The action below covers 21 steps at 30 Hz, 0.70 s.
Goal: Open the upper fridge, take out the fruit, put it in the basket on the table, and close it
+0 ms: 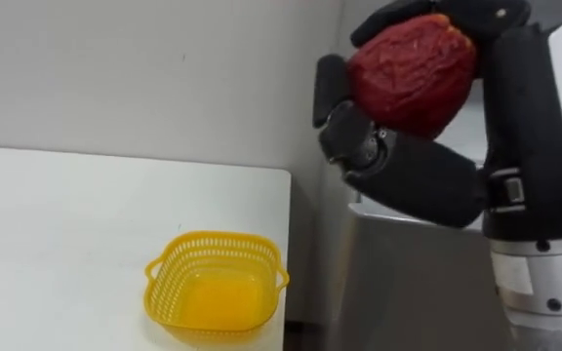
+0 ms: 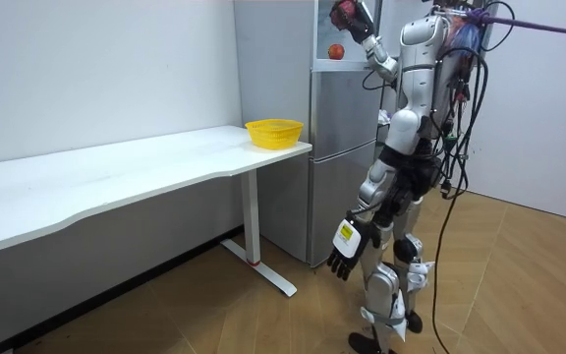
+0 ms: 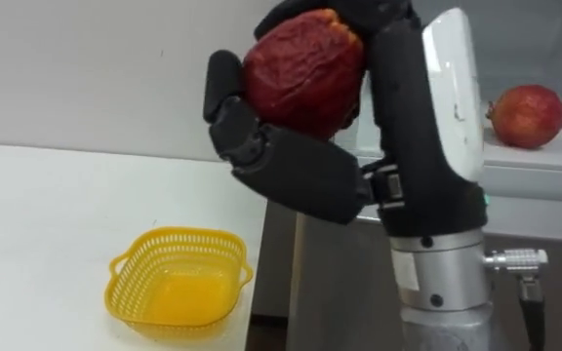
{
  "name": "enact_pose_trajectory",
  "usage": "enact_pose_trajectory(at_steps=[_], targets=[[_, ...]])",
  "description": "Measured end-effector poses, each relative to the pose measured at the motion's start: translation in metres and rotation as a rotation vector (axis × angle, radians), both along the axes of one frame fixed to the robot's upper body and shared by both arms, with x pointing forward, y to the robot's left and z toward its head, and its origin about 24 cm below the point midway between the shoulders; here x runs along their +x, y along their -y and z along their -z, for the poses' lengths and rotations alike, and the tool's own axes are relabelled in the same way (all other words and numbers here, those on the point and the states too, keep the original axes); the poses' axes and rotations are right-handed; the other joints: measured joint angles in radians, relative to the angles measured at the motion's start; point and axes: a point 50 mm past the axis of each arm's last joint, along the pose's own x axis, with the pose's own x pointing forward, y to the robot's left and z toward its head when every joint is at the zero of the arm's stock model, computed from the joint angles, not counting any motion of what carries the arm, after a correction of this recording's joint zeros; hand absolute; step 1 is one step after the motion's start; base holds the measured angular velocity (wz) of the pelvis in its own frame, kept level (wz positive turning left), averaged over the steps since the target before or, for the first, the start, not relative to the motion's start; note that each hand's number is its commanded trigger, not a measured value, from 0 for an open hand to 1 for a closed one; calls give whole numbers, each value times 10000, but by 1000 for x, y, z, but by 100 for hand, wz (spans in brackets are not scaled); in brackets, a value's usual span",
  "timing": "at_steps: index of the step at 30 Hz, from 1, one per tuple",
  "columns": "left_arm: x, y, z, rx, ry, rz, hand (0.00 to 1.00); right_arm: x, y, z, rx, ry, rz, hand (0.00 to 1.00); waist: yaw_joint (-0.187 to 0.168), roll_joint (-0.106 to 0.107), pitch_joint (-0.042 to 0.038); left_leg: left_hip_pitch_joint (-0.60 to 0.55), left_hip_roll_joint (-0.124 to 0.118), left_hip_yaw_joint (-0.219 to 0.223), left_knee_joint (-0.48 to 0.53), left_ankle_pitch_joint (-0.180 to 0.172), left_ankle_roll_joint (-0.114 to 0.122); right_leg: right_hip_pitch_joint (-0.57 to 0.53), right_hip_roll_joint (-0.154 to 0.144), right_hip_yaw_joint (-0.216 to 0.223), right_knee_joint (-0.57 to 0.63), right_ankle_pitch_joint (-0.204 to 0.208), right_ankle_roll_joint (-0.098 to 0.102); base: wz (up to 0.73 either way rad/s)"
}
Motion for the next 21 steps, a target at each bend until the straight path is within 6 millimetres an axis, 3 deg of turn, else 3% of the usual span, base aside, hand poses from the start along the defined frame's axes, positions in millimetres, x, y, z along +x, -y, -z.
enact_pose_trajectory(at_steps=[8, 11, 15, 21], targets=[[3, -7, -1, 102, -5, 61, 0, 5, -13, -1, -1015, 219, -125, 100, 514, -301, 97, -55, -6, -104, -23, 9, -11, 15, -3, -136, 14, 0, 0, 2], [-7, -7, 1, 83, -299, 80, 0, 7, -17, -6, -1253, 509, -90, 100, 699, -491, 39, -54, -3, -125, -33, 10, -13, 31, 1, -174, 7, 0, 0, 2], [-7, -7, 0, 96, -321, 93, 0, 17, -23, -6, -1680, 567, -49, 100, 741, -628, 105, -105, -40, -438, 81, 7, -11, 202, -38, -570, -9, 1, 1, 23], [-8, -9, 0, -1, -367, -48, 0, 30, -22, 2, -2397, 328, 768, 100, 1009, -692, 106, -234, -50, -691, 133, 23, -32, 223, -42, -841, -11, -6, 12, 14]])
